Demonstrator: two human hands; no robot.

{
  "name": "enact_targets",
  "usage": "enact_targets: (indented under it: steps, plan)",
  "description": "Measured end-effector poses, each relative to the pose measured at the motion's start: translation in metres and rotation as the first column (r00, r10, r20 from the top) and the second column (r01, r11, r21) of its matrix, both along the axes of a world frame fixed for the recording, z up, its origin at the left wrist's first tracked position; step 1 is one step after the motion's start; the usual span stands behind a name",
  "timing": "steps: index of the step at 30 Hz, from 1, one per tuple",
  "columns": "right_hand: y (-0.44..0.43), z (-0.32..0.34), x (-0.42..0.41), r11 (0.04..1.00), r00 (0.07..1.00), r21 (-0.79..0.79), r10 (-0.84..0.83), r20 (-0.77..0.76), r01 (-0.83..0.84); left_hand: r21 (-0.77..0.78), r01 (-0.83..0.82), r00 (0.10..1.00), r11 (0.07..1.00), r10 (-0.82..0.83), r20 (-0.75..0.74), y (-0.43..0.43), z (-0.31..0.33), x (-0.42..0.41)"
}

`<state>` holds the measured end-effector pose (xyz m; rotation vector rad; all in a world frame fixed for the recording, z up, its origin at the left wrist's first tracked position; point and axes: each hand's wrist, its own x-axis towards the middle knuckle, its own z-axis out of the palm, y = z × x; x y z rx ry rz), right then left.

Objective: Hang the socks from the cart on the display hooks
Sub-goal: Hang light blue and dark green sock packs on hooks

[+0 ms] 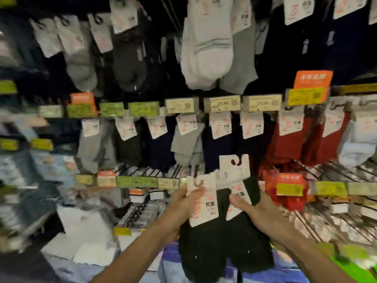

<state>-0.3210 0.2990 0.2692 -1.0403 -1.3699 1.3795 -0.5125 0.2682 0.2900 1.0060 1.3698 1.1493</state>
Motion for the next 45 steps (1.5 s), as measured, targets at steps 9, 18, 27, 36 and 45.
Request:
enact_targets:
  steps: [9,18,27,36,45]
  plan:
    - [-0.024,0.025,-0.143,0.995,0.998,0.080,0.066,0.016,-0.067,0.196,-0.239,0.970,0.951,0.242,0.008,-0.042,0.007,-0.140]
    - [0.023,0.058,-0.219,0.956,0.996,0.288,0.037,0.079,-0.058,0.316,-0.295,0.945,0.902,0.323,-0.041,-0.015,0.039,-0.216]
    - [0.089,0.079,-0.262,0.903,0.994,0.429,-0.066,0.088,0.022,0.436,-0.332,0.895,0.837,0.426,-0.136,0.057,0.076,-0.269]
    - [0.124,0.085,-0.267,0.901,0.990,0.429,-0.112,0.084,0.065,0.629,-0.336,0.803,0.701,0.562,-0.197,0.125,0.088,-0.280]
    - [0.117,0.083,-0.284,0.918,0.987,0.377,-0.153,0.041,0.126,0.824,-0.213,0.773,0.526,0.607,-0.188,0.132,0.082,-0.296]
